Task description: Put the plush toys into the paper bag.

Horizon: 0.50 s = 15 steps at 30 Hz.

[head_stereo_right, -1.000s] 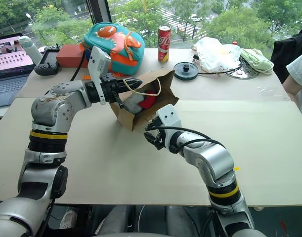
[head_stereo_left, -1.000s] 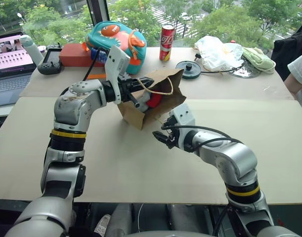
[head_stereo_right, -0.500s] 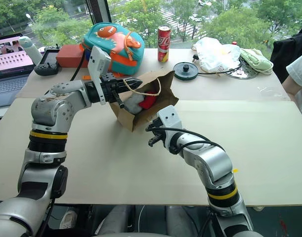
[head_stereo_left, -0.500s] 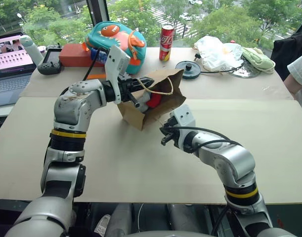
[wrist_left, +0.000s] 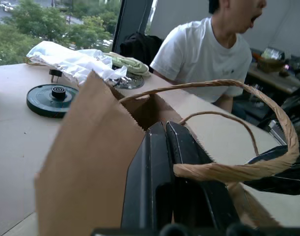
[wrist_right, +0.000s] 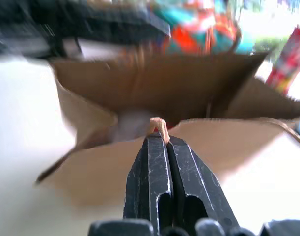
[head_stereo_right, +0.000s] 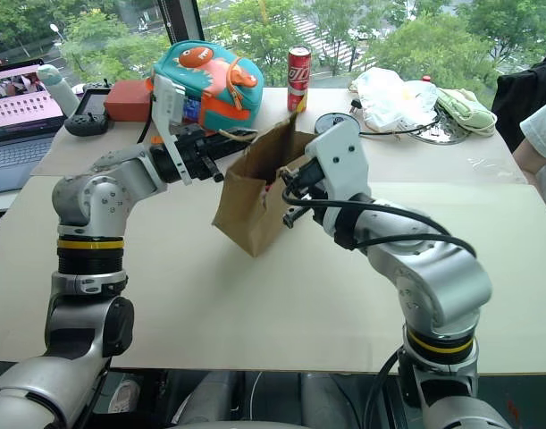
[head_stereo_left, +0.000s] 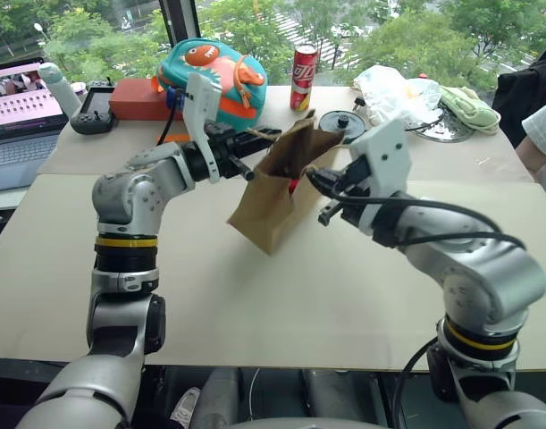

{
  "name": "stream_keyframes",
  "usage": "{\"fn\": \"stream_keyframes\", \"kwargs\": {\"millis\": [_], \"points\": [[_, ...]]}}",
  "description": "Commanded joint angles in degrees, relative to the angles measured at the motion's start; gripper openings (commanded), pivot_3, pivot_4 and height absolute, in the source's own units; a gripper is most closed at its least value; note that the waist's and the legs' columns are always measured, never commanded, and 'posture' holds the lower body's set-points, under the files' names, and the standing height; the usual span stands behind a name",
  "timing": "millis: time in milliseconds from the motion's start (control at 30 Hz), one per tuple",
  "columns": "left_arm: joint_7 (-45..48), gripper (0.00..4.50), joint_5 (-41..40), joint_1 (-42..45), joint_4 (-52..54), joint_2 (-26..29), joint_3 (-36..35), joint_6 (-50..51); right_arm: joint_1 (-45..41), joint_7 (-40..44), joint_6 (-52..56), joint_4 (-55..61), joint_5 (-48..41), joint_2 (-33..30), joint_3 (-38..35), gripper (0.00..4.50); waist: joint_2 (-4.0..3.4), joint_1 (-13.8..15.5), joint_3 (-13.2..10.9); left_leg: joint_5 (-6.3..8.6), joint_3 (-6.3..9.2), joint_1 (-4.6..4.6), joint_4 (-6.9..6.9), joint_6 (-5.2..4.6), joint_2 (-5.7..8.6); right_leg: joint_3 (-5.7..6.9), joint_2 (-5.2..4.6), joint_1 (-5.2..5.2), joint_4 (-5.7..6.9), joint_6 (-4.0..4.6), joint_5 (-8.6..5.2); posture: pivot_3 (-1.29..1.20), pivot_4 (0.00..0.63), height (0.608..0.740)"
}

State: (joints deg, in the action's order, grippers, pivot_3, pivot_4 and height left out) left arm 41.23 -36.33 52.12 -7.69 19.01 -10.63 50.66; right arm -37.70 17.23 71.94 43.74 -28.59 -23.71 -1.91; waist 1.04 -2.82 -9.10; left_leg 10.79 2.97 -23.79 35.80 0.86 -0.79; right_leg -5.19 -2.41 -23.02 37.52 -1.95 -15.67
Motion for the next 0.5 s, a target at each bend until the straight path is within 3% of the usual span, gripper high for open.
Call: {"fn": "stream_keyframes", "kwargs": {"millis": [33,500], "points": [[-3.5,0.00,-4.6,0.2,2.5,-1.0,-4.1,3.0,-2.5,0.6,3.0,3.0,-2.6,-0.8,-1.1,0.01,0.00,0.1,0.0,0.00,-0.01,0.00,0.00,0.00,0.01,-0.01,-0.01,0.00,0.00,0.00,0.00,0.00,0.150,0.739],[-5.0,0.00,-3.8,-10.2,4.7,1.3,0.0,3.3,-1.1,-1.4,7.5,0.8,-3.1,-1.1,7.3,0.01,0.00,0.3,0.0,-0.01,-0.03,0.03,0.04,0.01,0.03,-0.03,-0.04,0.01,0.01,0.01,0.01,0.00,0.150,0.739]]}}
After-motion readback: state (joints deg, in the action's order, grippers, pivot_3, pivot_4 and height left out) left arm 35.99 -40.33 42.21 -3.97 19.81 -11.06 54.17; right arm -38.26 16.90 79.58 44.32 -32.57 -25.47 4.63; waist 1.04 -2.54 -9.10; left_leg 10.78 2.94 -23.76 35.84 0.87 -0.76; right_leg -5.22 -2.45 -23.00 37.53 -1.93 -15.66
